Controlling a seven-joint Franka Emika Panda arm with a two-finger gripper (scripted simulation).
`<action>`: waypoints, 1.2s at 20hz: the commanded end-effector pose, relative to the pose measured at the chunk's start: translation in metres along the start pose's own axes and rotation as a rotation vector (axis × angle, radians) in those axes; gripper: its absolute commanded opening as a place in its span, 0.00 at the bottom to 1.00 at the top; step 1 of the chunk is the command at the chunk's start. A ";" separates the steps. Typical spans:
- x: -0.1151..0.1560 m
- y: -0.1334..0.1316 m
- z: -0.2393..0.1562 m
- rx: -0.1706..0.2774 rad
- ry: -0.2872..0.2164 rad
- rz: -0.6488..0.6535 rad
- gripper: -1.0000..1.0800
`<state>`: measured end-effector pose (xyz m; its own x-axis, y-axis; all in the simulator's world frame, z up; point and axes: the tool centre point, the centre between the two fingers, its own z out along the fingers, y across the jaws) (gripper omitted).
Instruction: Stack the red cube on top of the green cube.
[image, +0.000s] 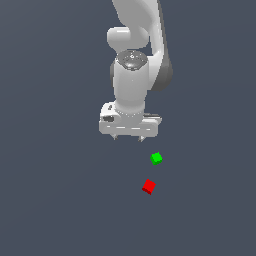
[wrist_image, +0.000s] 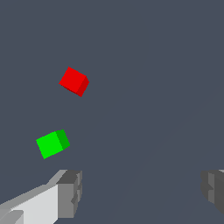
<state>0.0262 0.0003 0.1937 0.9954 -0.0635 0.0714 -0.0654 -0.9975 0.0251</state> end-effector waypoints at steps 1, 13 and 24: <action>0.003 -0.005 0.005 0.000 -0.004 0.019 0.96; 0.038 -0.047 0.051 0.001 -0.030 0.194 0.96; 0.077 -0.080 0.095 0.004 -0.056 0.360 0.96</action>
<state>0.1091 0.0695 0.1074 0.9196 -0.3922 0.0229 -0.3924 -0.9198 0.0052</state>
